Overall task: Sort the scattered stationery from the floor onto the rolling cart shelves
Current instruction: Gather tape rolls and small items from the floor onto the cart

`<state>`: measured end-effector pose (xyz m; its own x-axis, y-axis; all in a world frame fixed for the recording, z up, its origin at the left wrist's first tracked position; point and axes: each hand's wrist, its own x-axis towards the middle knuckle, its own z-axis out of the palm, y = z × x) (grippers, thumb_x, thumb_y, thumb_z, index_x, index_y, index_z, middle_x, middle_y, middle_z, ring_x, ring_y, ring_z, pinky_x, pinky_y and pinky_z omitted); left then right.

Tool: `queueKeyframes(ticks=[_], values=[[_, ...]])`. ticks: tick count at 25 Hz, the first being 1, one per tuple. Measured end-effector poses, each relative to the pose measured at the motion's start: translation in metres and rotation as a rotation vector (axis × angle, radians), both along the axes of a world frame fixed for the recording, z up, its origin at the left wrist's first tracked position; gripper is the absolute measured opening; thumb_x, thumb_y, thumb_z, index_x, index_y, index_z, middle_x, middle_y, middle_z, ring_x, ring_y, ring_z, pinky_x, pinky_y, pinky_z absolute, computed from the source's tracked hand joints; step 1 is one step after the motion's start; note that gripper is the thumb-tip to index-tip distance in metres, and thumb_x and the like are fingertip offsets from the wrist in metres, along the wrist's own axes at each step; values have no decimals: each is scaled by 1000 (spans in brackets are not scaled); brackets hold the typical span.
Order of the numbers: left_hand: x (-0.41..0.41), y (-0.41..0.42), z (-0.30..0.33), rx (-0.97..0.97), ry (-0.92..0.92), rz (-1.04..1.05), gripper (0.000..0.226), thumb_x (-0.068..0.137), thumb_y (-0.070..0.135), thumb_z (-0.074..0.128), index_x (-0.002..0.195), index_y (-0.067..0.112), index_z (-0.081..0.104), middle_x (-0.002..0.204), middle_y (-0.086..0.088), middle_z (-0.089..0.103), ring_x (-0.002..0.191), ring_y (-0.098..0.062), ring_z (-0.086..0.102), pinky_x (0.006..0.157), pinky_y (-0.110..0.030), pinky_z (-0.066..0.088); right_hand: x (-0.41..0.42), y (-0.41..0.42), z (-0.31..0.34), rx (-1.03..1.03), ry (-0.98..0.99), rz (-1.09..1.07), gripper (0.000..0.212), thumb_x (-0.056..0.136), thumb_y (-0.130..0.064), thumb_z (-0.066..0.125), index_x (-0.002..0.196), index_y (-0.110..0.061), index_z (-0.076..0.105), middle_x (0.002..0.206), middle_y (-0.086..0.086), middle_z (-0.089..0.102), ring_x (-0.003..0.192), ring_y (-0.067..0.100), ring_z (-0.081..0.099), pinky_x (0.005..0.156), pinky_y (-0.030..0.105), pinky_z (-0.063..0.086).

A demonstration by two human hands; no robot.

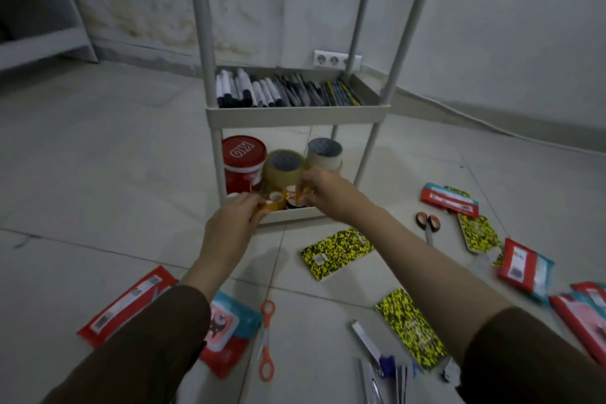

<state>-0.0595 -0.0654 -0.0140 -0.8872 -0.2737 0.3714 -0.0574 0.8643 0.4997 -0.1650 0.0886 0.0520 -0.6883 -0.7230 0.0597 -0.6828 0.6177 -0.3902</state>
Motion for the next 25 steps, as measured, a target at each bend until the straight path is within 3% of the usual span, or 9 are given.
queueKeyframes(ticks=[4, 8, 12, 15, 19, 22, 25], values=[[-36, -14, -23, -61, -67, 98, 23, 94, 24, 51, 111, 11, 56, 112, -5, 56, 102, -23, 53, 76, -37, 49, -24, -13, -55, -171, -76, -186, 13, 85, -13, 61, 98, -9, 63, 108, 8, 55, 99, 26, 55, 85, 37, 46], [-62, -28, -50, -322, -144, 137, 23, 89, 14, 57, 111, 11, 55, 112, -6, 56, 105, -23, 52, 78, -30, 46, -38, -32, -105, -288, -135, -249, 13, 86, -13, 61, 98, -9, 62, 110, 9, 53, 101, 25, 54, 85, 39, 46], [-71, -30, -72, -497, -100, 115, 37, 60, 1, 79, 94, 8, 66, 90, -10, 67, 85, -28, 64, 77, -35, 51, -52, -48, -132, -273, -78, -222, 19, 91, -16, 54, 109, -12, 60, 115, 7, 52, 106, 26, 53, 87, 44, 43], [-72, -29, -83, -510, -96, 142, 35, 61, 2, 79, 92, 8, 65, 90, -11, 68, 88, -28, 66, 90, -39, 49, -55, -52, -142, -321, -74, -111, 23, 94, -17, 49, 115, -13, 59, 115, 8, 55, 105, 28, 53, 88, 46, 43], [-73, -29, -94, -519, -143, 224, 36, 67, 5, 76, 101, 6, 63, 103, -15, 67, 105, -29, 63, 107, -39, 34, -60, -55, -149, -389, -54, -73, 24, 96, -14, 45, 115, -8, 58, 110, 13, 55, 101, 30, 54, 86, 44, 43], [-76, -26, -97, -510, -190, 277, 40, 79, 4, 55, 119, 5, 54, 122, -16, 58, 122, -29, 50, 115, -35, 13, -59, -58, -150, -469, -85, -41, 22, 96, -12, 44, 113, -6, 58, 108, 13, 55, 98, 26, 54, 82, 35, 41], [-79, -22, -100, -511, -229, 307, 47, 90, 13, 40, 136, 6, 34, 140, -15, 41, 138, -27, 29, 115, -34, -8, -60, -59, -159, -295, -50, 36, 25, 95, -10, 47, 117, -6, 57, 116, 14, 55, 106, 28, 52, 85, 38, 41]])
